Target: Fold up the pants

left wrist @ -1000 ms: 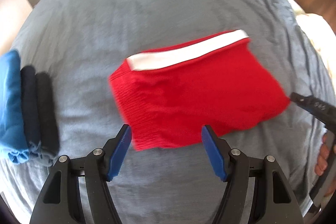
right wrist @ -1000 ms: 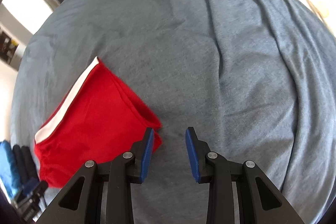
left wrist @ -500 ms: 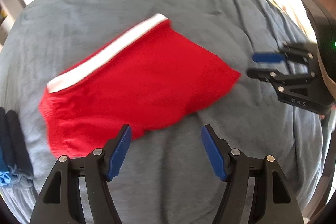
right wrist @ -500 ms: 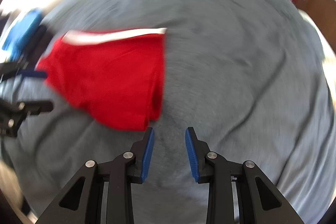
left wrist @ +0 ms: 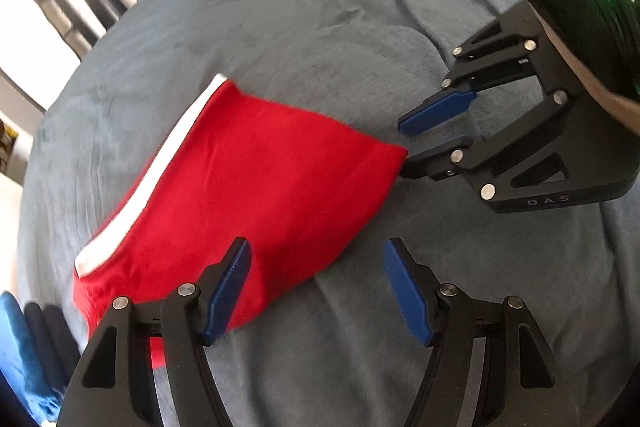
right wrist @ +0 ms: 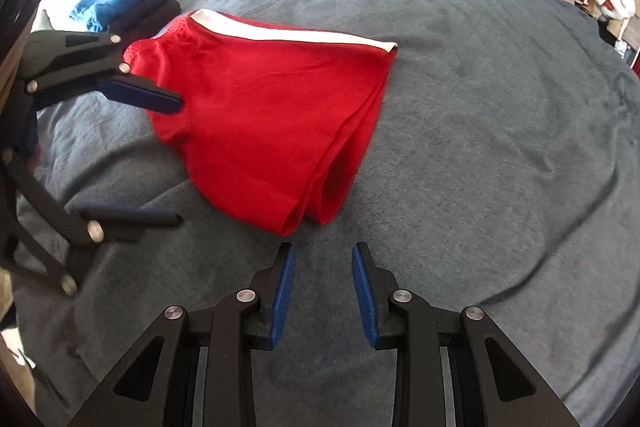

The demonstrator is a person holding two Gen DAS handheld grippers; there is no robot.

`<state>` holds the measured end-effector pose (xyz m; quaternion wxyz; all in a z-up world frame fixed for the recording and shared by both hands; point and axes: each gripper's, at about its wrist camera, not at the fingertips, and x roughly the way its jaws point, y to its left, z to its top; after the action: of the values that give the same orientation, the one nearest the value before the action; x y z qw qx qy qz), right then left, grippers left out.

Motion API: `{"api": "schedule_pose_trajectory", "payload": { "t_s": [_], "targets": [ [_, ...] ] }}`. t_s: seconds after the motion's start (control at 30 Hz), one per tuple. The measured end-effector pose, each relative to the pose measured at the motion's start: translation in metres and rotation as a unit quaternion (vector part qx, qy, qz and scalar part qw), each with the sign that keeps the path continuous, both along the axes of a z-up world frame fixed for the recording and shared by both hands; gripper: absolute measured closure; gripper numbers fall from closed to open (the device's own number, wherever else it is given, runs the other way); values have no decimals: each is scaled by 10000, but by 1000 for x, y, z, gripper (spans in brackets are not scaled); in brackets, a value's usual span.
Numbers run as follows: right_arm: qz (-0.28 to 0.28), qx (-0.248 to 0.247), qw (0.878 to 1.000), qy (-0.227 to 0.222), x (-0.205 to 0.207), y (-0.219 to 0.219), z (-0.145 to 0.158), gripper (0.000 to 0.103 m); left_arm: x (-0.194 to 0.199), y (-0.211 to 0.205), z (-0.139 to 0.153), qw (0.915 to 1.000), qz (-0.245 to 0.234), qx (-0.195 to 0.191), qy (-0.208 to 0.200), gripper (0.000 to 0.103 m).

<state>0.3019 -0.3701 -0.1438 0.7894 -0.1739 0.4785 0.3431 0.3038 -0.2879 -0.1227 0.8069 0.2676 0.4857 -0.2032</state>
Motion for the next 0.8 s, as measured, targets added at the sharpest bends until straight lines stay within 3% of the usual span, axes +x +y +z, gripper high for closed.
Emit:
{"api": "schedule_pose_trajectory", "payload": {
  "t_s": [0.2,0.43,0.6,0.8],
  "targets": [
    [28,211,9997,73,8,-4,-2,75,10,-5,0,9988,-32,260,-409,35],
    [-82,454,9988,132,17,-3,4,75,33,13,18,9959,612,116,-657,35],
    [-65,564,9982,170,19,2,8,76,50,30,22,9921,1060,19,-665,35],
    [-112,865,9953,420,30,7,12,80,48,35,23,9923,1119,-135,-508,35]
  ]
}}
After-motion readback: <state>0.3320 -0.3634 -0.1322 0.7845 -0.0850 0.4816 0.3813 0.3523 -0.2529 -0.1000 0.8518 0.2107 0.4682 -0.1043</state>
